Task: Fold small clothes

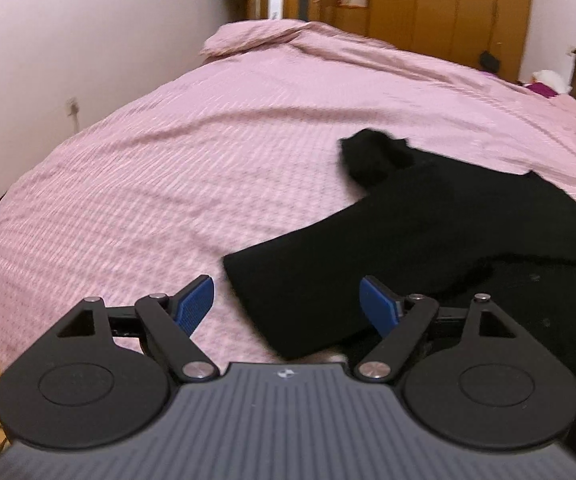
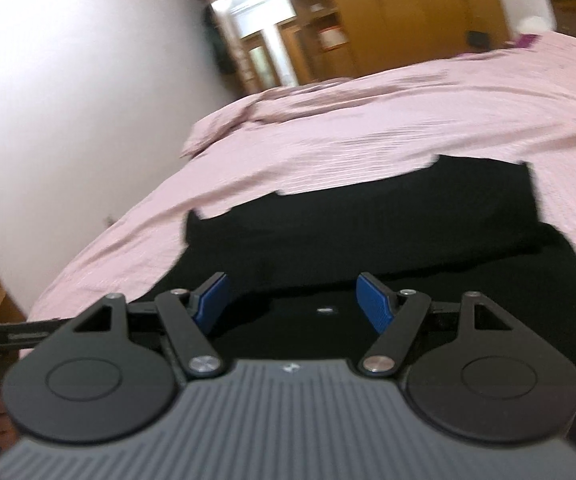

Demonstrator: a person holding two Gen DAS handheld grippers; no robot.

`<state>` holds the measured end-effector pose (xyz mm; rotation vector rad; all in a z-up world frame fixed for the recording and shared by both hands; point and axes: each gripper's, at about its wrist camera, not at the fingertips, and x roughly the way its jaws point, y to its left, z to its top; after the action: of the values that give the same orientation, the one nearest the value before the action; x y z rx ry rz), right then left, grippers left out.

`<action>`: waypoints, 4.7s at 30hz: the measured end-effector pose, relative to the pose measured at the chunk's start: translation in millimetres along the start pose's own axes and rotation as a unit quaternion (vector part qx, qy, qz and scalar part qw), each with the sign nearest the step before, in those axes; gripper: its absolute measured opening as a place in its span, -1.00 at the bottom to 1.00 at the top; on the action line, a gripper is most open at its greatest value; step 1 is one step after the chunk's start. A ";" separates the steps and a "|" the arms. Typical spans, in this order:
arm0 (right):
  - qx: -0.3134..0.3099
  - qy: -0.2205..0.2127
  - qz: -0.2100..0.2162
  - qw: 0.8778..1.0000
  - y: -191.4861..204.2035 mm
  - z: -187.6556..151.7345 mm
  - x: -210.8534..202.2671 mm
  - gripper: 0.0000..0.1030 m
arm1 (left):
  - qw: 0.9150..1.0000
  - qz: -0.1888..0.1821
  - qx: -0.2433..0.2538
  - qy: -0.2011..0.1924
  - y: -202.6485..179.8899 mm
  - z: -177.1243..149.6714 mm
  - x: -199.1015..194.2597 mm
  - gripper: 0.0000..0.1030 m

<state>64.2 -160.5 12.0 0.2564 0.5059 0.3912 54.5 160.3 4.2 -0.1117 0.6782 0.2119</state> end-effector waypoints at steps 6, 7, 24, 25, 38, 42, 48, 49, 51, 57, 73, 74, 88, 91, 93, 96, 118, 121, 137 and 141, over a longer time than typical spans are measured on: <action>-0.045 0.033 0.055 0.997 55.9 2.6 28.7 0.41 | 0.999 0.010 -0.039 0.013 38.1 -5.5 2.0 0.63; -0.052 0.038 0.064 0.996 64.9 2.2 33.2 0.41 | 0.999 0.012 -0.045 0.012 44.4 -5.9 1.3 0.63; -0.143 0.149 0.152 0.966 175.4 -42.8 107.9 0.41 | 0.993 0.060 -0.094 0.030 113.2 -36.3 1.9 0.63; -0.147 0.153 0.149 0.966 177.2 -44.3 114.4 0.41 | 0.993 0.060 -0.095 0.030 114.3 -36.8 2.2 0.63; -0.242 0.123 0.091 0.958 200.7 -69.1 140.1 0.07 | 0.993 0.062 -0.093 0.025 112.6 -36.7 2.3 0.63; -0.256 0.109 0.079 0.957 197.8 -66.0 136.5 -0.53 | 0.994 0.060 -0.091 0.023 108.6 -34.1 1.1 0.63; -0.198 0.082 0.104 0.971 179.0 -35.0 113.0 -0.76 | 0.996 0.051 -0.077 0.014 96.9 -28.6 -2.5 0.63; -0.183 0.074 0.105 0.975 173.6 -27.1 107.4 -0.76 | 0.996 0.049 -0.076 0.012 94.4 -27.4 -3.2 0.63; -0.160 0.058 0.106 0.980 162.9 -12.5 97.8 -0.77 | 0.996 0.042 -0.073 0.007 89.6 -25.2 -4.3 0.63; -0.084 0.009 0.092 0.992 119.6 30.1 65.3 -0.77 | 0.998 0.015 -0.065 -0.002 73.1 -16.9 -4.5 0.63; 0.054 -0.073 -0.043 0.995 -14.2 62.3 18.3 -0.77 | 0.998 -0.053 -0.032 -0.018 9.5 12.0 19.4 0.63; 0.065 -0.075 -0.051 0.994 -23.7 61.0 17.8 -0.77 | 0.998 -0.055 -0.026 -0.020 3.9 14.5 22.6 0.63; 0.145 -0.034 -0.128 0.980 -143.6 26.5 40.5 -0.72 | 0.999 -0.043 0.017 0.003 -55.7 31.8 79.0 0.63; 0.146 -0.018 -0.130 0.980 -157.9 16.1 39.6 -0.70 | 0.999 -0.038 0.021 0.001 -61.6 36.6 83.5 0.63; 0.151 -0.013 -0.134 0.979 -166.2 14.6 39.7 -0.50 | 0.999 -0.035 0.025 -0.002 -64.8 40.1 85.8 0.63; 0.143 -0.029 -0.136 0.980 -166.7 17.6 28.4 0.01 | 0.999 -0.027 0.031 -0.009 -68.2 44.9 88.2 0.63; -0.045 -0.059 -0.096 0.993 -124.8 87.2 42.4 -0.75 | 0.991 -0.066 0.071 -0.096 -104.3 61.1 88.8 0.57; -0.043 -0.116 -0.130 0.984 -120.2 106.3 25.0 -0.75 | 0.989 -0.071 0.082 -0.099 -112.4 60.2 100.1 0.57; 0.079 0.005 -0.164 0.983 -209.9 53.2 96.0 -0.68 | 0.990 -0.059 0.087 -0.097 -122.2 65.6 125.7 0.42; 0.030 -0.016 -0.157 0.987 -193.8 64.1 86.9 -0.72 | 0.990 -0.065 0.088 -0.090 -133.9 76.5 142.5 0.31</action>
<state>224.9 -306.3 -34.5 0.2362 0.5183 0.0653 240.0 65.6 -22.2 0.0319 0.5048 0.0349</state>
